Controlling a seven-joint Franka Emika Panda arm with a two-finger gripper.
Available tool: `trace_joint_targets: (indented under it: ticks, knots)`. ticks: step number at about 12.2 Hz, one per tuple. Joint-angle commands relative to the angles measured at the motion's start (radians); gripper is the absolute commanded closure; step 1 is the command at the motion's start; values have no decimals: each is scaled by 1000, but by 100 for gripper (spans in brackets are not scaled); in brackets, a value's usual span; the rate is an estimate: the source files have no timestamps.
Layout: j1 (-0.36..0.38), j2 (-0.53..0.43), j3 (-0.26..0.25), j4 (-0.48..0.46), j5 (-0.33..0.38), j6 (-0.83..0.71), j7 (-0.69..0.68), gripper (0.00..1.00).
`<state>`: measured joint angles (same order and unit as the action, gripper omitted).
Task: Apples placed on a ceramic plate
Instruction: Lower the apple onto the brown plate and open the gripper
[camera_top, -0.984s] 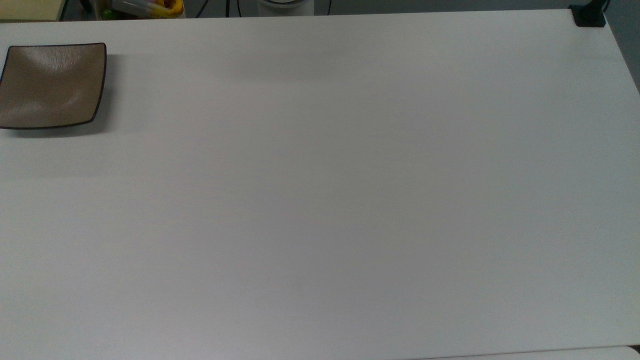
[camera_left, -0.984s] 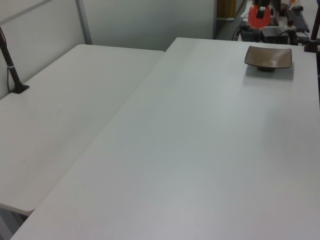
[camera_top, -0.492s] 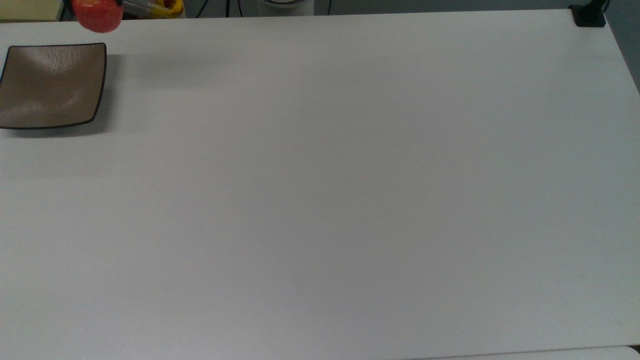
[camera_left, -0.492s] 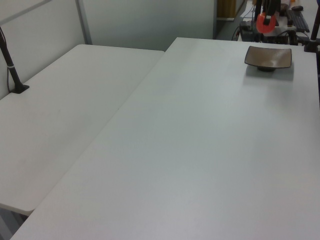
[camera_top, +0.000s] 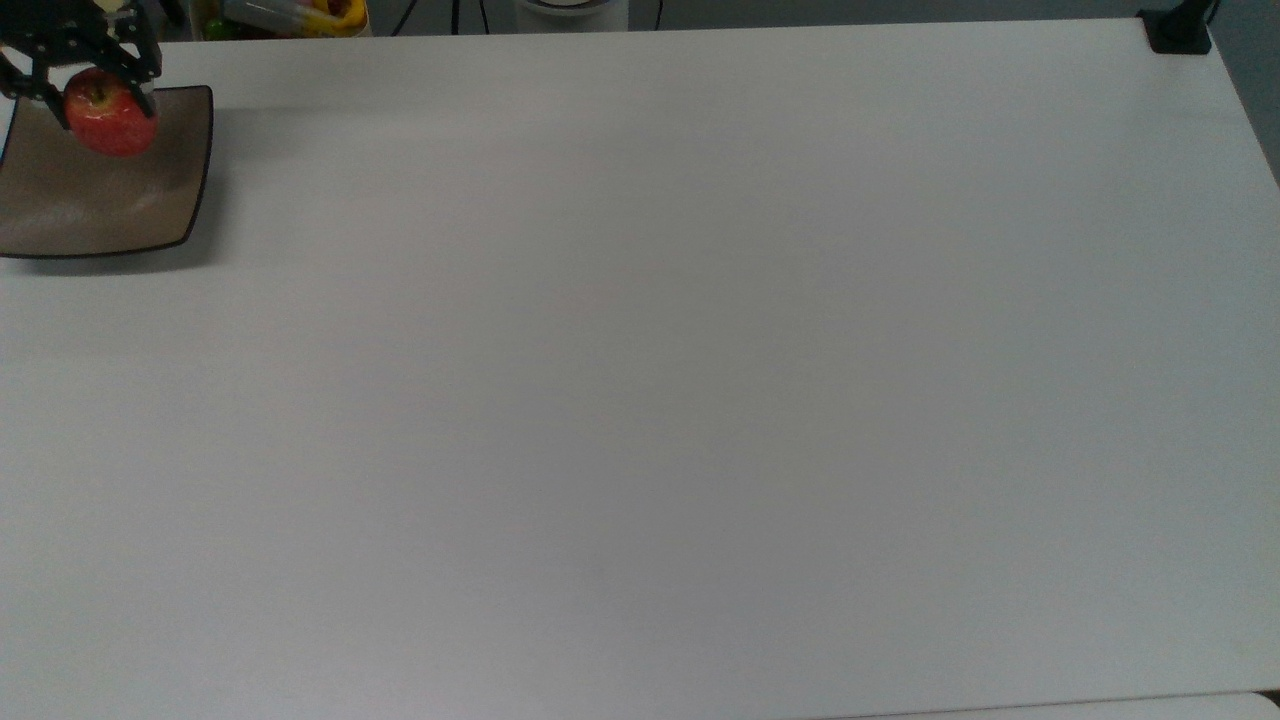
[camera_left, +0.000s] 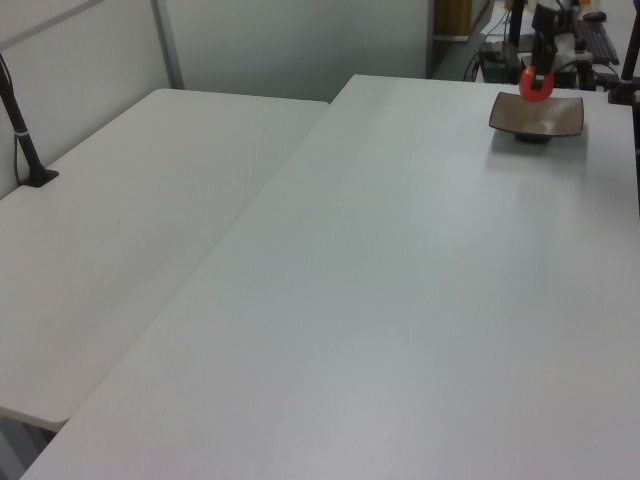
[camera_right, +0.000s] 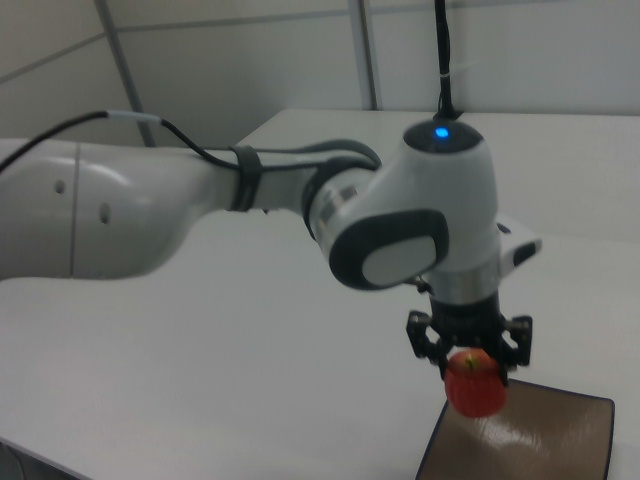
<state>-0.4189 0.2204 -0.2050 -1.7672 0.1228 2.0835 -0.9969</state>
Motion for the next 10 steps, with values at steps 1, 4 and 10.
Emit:
trace_joint_targets:
  ticks: [1, 4, 10]
  knots:
    - [0, 45, -22, -32, 15, 81, -49, 93]
    - [-6, 94, -30, -34, 21, 174, -46, 87]
    - [-1, 162, -30, -34, 38, 267, -2, 29]
